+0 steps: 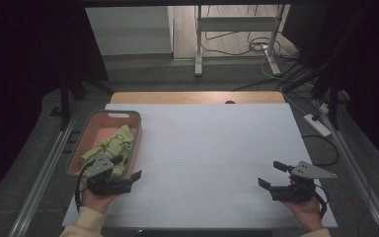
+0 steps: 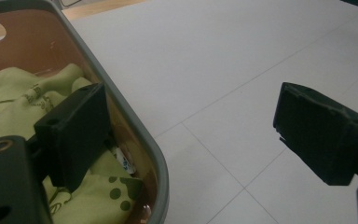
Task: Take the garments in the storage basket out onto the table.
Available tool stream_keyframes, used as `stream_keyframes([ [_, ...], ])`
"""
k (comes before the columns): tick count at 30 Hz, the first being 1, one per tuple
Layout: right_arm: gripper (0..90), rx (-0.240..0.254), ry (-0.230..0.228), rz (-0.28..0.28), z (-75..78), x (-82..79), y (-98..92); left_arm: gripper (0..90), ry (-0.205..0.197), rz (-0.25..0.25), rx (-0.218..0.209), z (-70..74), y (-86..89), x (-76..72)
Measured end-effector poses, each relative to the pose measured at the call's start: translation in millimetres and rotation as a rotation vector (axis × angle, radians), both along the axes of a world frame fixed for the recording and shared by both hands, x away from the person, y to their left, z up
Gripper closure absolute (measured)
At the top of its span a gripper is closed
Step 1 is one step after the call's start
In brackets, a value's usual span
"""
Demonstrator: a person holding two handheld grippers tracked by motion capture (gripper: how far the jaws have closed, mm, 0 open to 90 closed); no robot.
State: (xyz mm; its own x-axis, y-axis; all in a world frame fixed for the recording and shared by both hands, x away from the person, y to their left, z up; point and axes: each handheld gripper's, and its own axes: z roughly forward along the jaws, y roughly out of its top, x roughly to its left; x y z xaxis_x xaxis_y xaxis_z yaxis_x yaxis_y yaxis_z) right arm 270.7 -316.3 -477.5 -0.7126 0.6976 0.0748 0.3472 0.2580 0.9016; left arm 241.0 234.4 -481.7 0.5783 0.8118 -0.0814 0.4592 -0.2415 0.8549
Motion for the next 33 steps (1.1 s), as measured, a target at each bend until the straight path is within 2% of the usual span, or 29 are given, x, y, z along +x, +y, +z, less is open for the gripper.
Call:
stream_keyframes([
  [11,12.9,0.001,-0.001,-0.009,-0.4,-0.4,-1.1,10.9,-0.006,0.003,0.013,0.4,-0.2,-1.2],
  [14,13.0,0.015,0.005,-0.011,-0.9,-0.2,-2.1,10.9,-0.009,0.000,0.012,1.3,-1.3,-1.1],
  [33,13.2,0.001,0.005,0.000,-2.0,1.8,-0.6,11.4,-0.010,-0.003,0.017,0.2,-1.9,-1.3],
])
